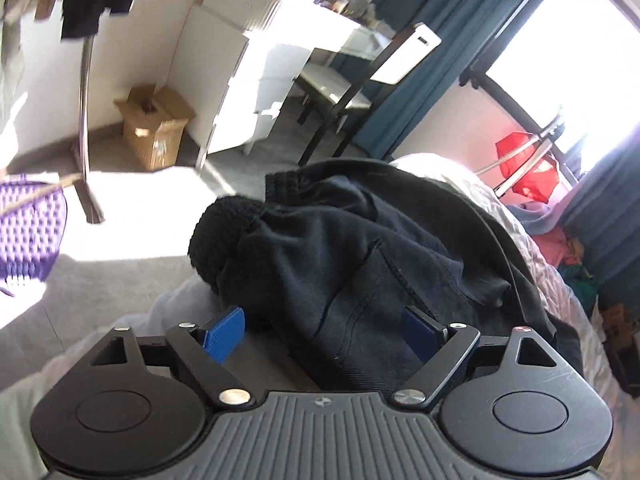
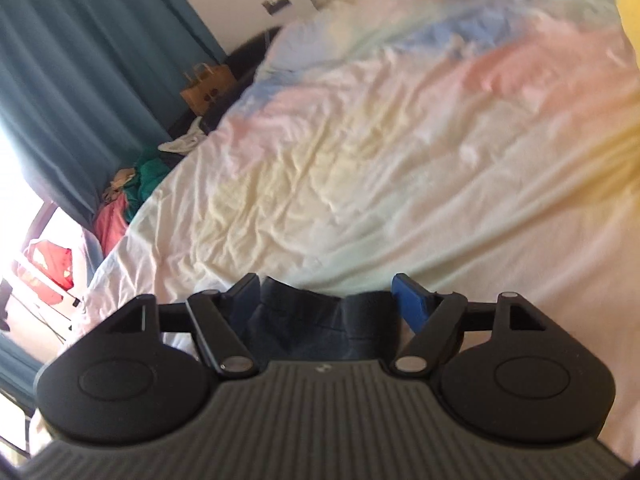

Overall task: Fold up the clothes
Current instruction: 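Lower the sweatpants onto the bed and open both tools, then close the right tool on the end of the pant leg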

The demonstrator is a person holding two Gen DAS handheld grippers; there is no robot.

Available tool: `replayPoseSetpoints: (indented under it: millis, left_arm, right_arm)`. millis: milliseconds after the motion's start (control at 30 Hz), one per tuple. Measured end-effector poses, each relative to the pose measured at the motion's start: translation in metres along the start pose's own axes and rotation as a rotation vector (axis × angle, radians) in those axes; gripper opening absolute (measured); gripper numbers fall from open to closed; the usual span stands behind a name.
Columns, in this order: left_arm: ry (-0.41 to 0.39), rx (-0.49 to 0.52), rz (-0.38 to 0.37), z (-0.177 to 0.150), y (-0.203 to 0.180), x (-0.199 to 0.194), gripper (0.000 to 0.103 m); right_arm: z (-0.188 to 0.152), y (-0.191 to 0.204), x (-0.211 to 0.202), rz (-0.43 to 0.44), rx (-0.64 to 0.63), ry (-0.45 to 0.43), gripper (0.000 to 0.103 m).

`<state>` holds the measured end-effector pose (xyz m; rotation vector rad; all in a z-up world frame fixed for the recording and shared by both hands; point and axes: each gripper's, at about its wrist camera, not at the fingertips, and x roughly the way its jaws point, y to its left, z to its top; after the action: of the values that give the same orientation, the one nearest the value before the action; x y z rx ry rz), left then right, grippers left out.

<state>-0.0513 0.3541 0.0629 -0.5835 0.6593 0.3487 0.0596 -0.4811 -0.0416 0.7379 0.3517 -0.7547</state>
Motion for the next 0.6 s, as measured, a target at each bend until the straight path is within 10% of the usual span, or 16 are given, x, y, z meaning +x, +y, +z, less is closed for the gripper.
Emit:
replayPoseSetpoints:
  millis: [267, 600]
  left_arm:
    - [-0.226, 0.326, -0.065, -0.036, -0.126, -0.03, 0.1]
    - [-0.212, 0.481, -0.257, -0.105, -0.267, 0.018, 0.1]
  right_arm:
    - [-0.033, 0.076, -0.056, 0.384, -0.279, -0.037, 0.075]
    - [-0.08, 0.117, -0.097, 0.605, -0.521, -0.031, 0.075]
